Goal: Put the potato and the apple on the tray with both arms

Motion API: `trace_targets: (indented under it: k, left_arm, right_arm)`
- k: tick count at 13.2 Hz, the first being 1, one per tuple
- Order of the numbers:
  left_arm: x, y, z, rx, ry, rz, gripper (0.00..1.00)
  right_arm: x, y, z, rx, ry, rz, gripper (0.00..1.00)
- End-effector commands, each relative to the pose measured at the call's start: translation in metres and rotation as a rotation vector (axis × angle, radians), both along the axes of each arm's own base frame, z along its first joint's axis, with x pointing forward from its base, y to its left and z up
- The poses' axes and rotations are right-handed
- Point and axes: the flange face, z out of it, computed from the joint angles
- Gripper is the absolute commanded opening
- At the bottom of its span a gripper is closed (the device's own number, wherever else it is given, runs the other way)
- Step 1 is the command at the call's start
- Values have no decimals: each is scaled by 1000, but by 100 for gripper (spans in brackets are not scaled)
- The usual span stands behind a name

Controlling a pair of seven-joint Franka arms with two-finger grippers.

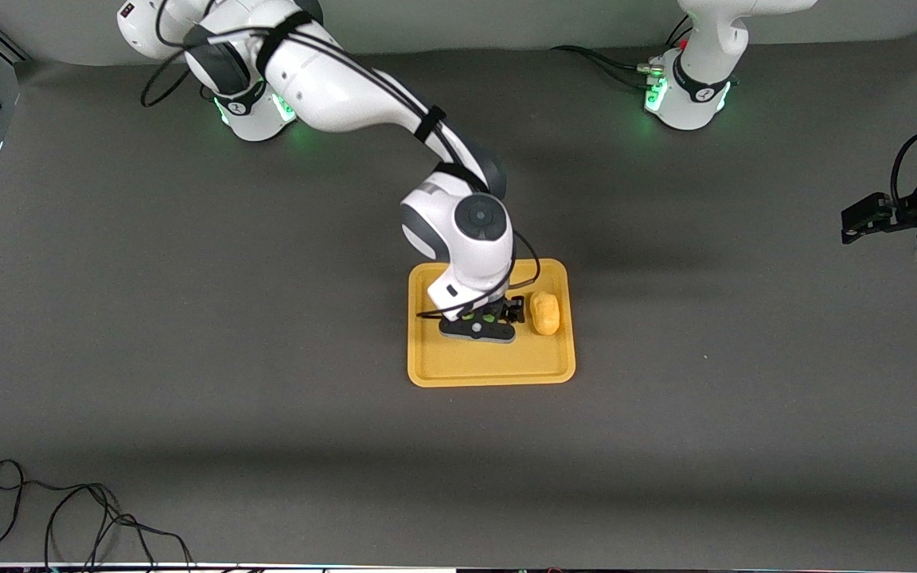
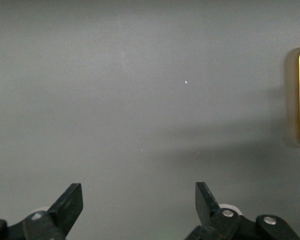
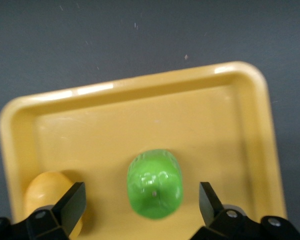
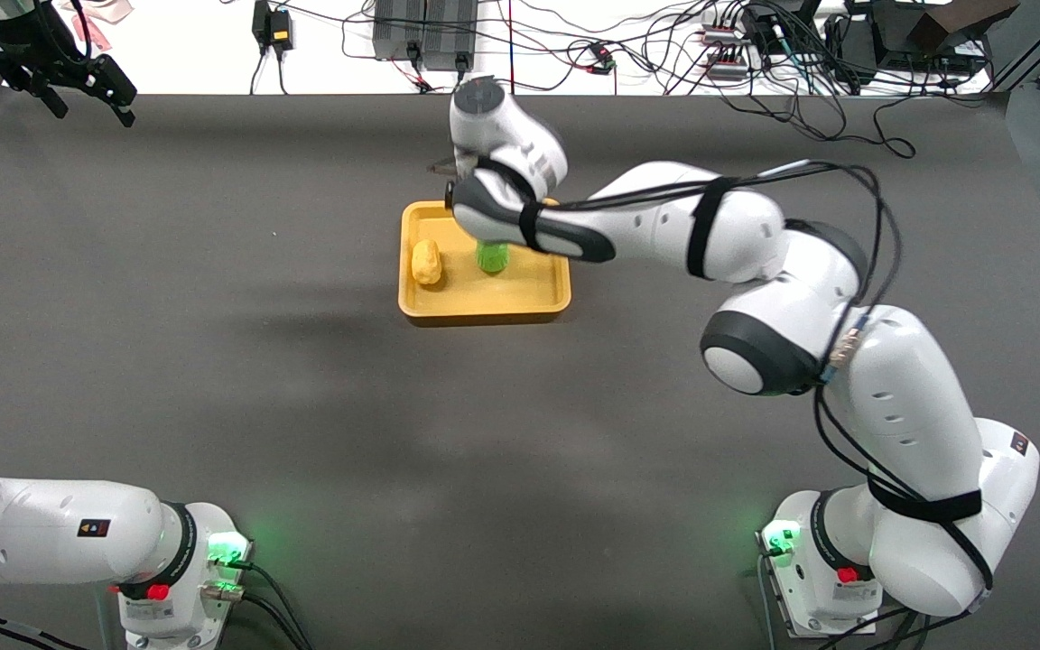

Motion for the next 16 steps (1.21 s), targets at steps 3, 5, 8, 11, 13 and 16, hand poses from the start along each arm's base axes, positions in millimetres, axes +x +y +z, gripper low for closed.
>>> trace_targets:
  k: [3,5,8,11,13,16]
  left_arm:
    - [-1,-6,5,-2,-2,-18,100]
    - [2,-6,9,-4,-10,-19,100]
    - [3,-8,10,-32,-22,0,100]
    - [7,-5,15,-53,-63,8,100]
    - [7,-5,14,-53,-60,8,100]
    - [10,-6,7,-49,-44,-6,100]
  right_arm:
    - [-13,-59,186,-7,-3,-73,100]
    - [-2,-124,241,-34,25,-28,100]
    - [6,-256,279,-54,74,52,100]
    - [-1,-372,304,-49,94,121,100]
    - [-3,-440,311,-56,99,133,100]
    - [-4,-516,310,-52,117,142,100]
